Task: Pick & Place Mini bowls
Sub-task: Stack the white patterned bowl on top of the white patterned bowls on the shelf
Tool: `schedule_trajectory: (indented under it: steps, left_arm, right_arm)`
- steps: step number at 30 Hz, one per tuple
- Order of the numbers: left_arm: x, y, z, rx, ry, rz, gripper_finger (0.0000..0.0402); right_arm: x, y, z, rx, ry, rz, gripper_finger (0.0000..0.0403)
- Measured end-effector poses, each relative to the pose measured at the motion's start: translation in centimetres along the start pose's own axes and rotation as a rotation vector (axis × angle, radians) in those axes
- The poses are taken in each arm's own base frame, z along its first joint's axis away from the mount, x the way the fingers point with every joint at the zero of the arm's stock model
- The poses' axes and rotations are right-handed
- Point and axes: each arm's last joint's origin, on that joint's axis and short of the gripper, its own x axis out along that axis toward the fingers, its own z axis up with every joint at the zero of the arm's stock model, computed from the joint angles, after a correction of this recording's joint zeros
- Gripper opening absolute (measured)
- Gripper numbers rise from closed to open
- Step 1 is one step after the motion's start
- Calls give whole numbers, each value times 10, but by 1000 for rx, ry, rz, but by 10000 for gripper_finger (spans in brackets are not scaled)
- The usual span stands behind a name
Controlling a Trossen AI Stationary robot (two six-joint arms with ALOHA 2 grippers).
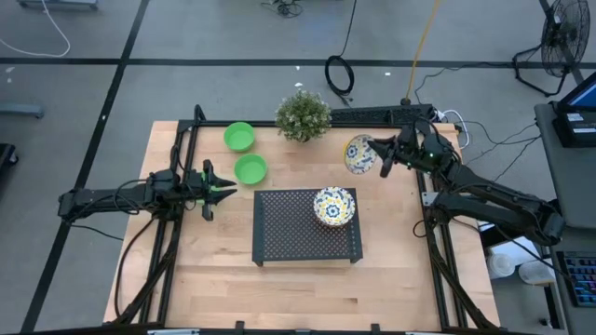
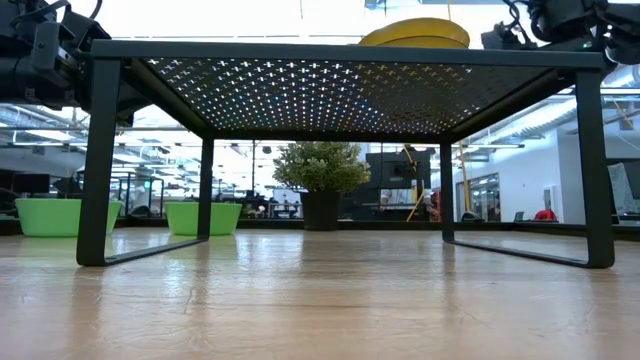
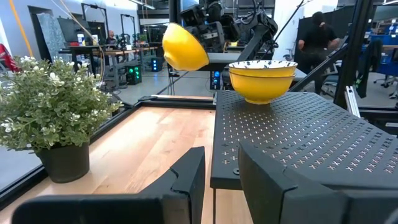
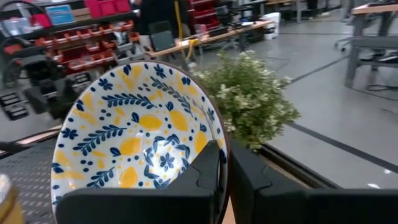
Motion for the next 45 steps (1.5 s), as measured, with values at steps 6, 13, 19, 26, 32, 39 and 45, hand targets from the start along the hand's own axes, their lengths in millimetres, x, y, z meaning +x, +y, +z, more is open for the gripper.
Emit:
schedule_trajectory:
  steps: [6, 13, 19, 26, 32, 39, 45]
  left_arm:
    - [0, 0, 0, 0, 0, 0, 99]
    - [0, 0, 0, 0, 0, 0, 99]
    - [0, 0, 0, 0, 0, 0, 99]
    - [0, 0, 0, 0, 0, 0, 99]
    - [0, 0, 0, 0, 0, 0, 99]
    - [0, 0, 0, 0, 0, 0, 99]
    - [0, 0, 0, 0, 0, 0, 99]
  right_arm:
    - [0, 2, 0, 0, 8, 52, 11]
    - [0, 4, 2, 8, -11, 111, 11]
    - [-1, 9, 6, 28, -28, 226, 11]
    - [-1, 20, 8, 7, -55, 307, 11]
    - [-2, 32, 12, -12, -99, 416, 11]
    - [-4, 45, 15, -23, -140, 514, 11]
    - [-7, 55, 16, -26, -158, 579, 11]
